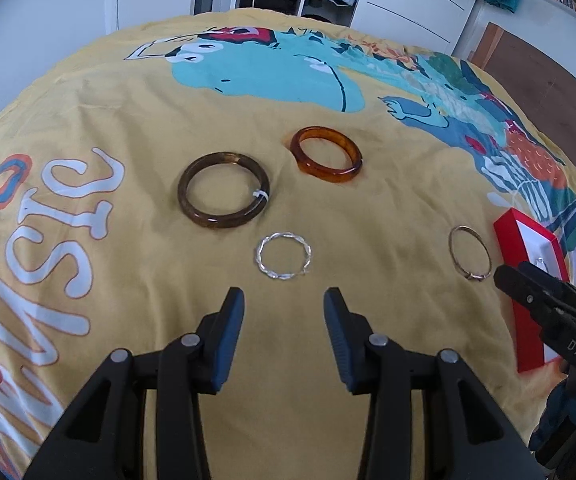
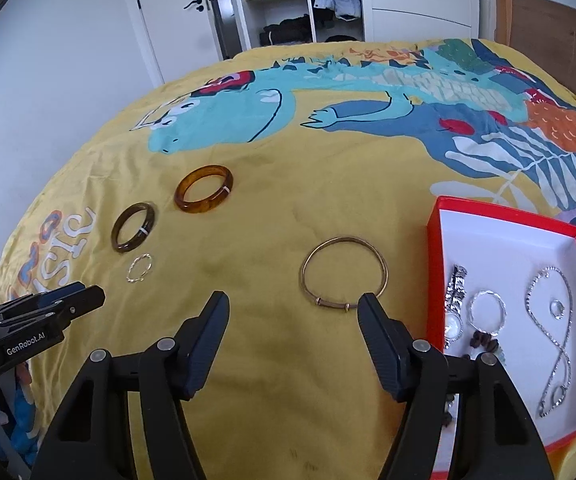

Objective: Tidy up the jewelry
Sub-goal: 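Grasp the plain silver hoop with the left gripper while the right grasps the thin silver bangle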

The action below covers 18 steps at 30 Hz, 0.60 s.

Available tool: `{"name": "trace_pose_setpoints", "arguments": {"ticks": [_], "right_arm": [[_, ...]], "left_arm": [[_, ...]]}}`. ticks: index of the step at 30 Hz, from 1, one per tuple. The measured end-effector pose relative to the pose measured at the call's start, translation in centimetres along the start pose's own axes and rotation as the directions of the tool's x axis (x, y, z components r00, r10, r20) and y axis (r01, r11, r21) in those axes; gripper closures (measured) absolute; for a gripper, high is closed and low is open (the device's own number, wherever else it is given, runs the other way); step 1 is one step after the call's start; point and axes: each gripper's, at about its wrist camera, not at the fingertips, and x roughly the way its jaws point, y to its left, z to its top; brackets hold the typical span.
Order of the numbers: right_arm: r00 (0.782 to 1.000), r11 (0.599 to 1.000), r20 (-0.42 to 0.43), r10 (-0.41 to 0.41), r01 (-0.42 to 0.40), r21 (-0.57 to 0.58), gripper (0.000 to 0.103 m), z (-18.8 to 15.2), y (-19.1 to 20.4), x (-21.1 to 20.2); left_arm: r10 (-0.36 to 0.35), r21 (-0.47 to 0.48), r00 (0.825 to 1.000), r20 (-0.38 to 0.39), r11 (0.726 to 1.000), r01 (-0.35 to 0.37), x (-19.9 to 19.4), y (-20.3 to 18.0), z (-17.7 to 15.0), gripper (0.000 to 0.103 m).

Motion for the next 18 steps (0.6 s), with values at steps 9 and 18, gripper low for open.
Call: {"name": "trace_pose_setpoints", "arguments": {"ticks": [9, 18], "right_arm": [[0.998, 0.999, -0.062, -0.032, 0.031, -0.024, 0.037, 1.3, 0.4, 5.8], [0.993, 0.998, -0.101, -0.055, 0.054, -0.021, 0.037, 1.3, 0.0, 8.5]], "left_arm": [[-0.025, -0.013, 0.999, -0.025, 1.0, 0.024, 3.7, 0.9, 0.7, 0.063], [-0.044, -0.007, 0.999, -0.017, 0.999, 0.044, 5.4, 0.8, 1.5, 0.056]]}}
